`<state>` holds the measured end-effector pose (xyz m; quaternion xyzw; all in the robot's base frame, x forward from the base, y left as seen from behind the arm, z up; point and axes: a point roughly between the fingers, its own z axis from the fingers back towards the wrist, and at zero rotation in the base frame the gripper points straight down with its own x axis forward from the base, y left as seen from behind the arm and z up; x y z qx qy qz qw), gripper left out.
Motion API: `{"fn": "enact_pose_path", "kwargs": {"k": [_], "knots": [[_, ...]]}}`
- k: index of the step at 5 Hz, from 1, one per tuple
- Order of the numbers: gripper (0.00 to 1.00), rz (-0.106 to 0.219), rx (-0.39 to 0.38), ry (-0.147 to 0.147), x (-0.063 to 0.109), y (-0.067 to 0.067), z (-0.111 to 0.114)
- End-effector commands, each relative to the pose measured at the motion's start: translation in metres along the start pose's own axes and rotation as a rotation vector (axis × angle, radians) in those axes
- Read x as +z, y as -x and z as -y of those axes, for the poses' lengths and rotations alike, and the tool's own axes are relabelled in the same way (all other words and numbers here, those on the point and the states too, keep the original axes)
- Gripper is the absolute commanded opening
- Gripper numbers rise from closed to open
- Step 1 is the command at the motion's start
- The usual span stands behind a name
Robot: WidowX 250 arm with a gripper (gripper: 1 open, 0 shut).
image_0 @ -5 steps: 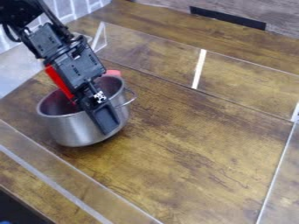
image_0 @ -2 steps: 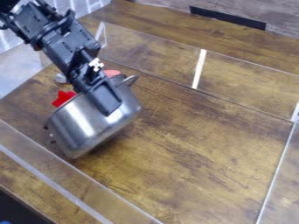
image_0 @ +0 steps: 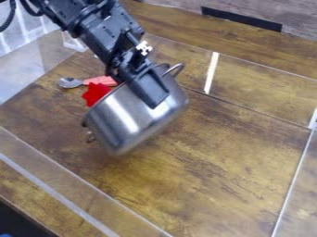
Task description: Remove the red object from the silver pot and put it on the table
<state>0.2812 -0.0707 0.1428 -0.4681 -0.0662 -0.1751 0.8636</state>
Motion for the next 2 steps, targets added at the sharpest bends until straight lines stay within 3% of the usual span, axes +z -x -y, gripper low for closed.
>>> {"fn": "enact_pose_path", "kwargs": {"k": [1, 2], "knots": [[0.00, 0.005, -0.055, -0.048, 0.012, 0.001, 0.006], [0.00, -0.069, -0.084, -0.060, 0.025, 0.017, 0.002]]}}
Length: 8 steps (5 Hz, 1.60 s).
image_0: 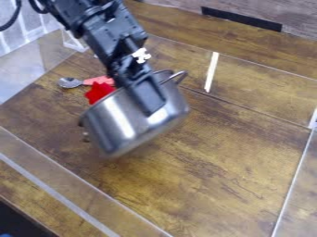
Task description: Remove the red object from the silver pot and put it on the table
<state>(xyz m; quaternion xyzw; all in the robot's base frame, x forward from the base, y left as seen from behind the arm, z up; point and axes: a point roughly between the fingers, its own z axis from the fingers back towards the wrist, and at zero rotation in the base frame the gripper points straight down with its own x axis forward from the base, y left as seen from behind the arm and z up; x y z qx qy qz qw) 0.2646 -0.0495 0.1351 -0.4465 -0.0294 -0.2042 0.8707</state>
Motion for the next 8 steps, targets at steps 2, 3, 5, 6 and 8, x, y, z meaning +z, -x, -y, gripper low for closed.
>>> {"fn": "enact_pose_path", "kwargs": {"k": [2, 3, 5, 6, 8], "knots": [[0.00, 0.009, -0.095, -0.030, 0.009, 0.000, 0.017], [0.00, 0.058, -0.080, -0.007, -0.006, -0.006, 0.033], [0.00, -0.014, -0.091, -0.051, 0.003, 0.007, 0.019], [0.00, -0.074, -0.112, -0.042, 0.005, 0.006, 0.020], [0.00, -0.110, -0.176, -0.021, -0.026, -0.018, 0.025]]}}
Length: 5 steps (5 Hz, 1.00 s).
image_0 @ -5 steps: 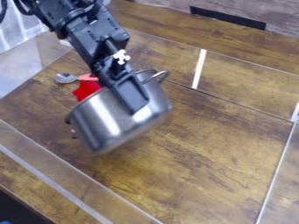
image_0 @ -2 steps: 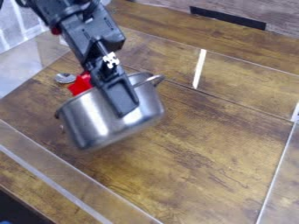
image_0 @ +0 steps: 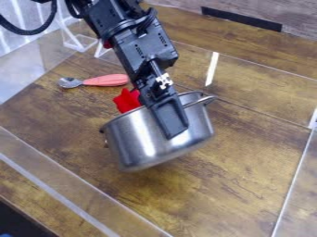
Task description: Remove the red object from the silver pot and put it on the table
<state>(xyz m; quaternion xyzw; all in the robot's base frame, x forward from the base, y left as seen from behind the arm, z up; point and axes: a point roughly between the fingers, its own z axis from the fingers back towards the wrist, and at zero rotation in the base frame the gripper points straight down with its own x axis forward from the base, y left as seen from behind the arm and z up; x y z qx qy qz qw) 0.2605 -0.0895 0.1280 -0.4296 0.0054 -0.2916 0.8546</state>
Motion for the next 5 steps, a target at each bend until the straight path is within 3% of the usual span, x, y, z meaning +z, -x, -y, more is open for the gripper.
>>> {"fn": "enact_pose_path", "kwargs": {"k": [1, 2, 3, 4, 5], "knots": [[0.00, 0.062, -0.018, -0.042, 0.034, 0.004, 0.004], [0.00, 0.113, 0.015, -0.072, 0.067, 0.029, -0.006], [0.00, 0.203, 0.073, -0.102, 0.095, 0.061, -0.026], [0.00, 0.276, 0.103, -0.117, 0.098, 0.083, -0.038], [0.00, 0.259, 0.072, -0.080, 0.086, 0.080, -0.049]]}}
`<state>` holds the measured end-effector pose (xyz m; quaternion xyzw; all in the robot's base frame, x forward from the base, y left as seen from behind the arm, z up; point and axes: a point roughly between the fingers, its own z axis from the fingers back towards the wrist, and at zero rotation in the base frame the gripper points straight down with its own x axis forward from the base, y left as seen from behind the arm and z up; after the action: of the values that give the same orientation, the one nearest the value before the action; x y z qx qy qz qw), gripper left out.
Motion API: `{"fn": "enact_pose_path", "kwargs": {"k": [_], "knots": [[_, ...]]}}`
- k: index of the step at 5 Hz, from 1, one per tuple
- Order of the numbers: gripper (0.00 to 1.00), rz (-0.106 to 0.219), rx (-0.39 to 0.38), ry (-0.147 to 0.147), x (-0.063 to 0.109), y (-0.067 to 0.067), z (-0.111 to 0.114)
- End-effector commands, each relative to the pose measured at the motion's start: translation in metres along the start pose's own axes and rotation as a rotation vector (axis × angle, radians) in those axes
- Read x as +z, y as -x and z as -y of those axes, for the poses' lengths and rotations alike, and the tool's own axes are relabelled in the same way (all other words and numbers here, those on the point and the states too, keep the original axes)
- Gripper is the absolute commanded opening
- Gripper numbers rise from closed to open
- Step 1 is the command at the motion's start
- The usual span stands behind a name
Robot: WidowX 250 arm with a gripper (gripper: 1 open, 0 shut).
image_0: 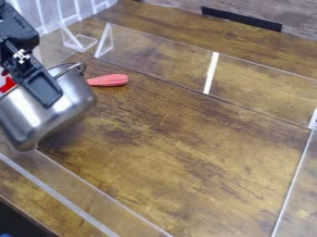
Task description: Remove the red object from the silver pot and put it on the table
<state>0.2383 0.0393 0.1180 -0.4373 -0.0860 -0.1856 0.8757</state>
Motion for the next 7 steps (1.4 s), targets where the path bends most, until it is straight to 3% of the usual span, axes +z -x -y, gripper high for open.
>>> {"fn": "enact_pose_path", "kwargs": {"k": [1, 3, 5, 7], "knots": [[0.00, -0.011, -0.081, 0.019, -0.008, -0.011, 0.002], [0.00, -0.021, -0.150, 0.020, -0.025, -0.057, 0.024], [0.00, -0.028, -0.191, 0.087, -0.010, -0.039, 0.009], [0.00, 0.031, -0.139, 0.104, -0.003, -0.038, -0.014]]}}
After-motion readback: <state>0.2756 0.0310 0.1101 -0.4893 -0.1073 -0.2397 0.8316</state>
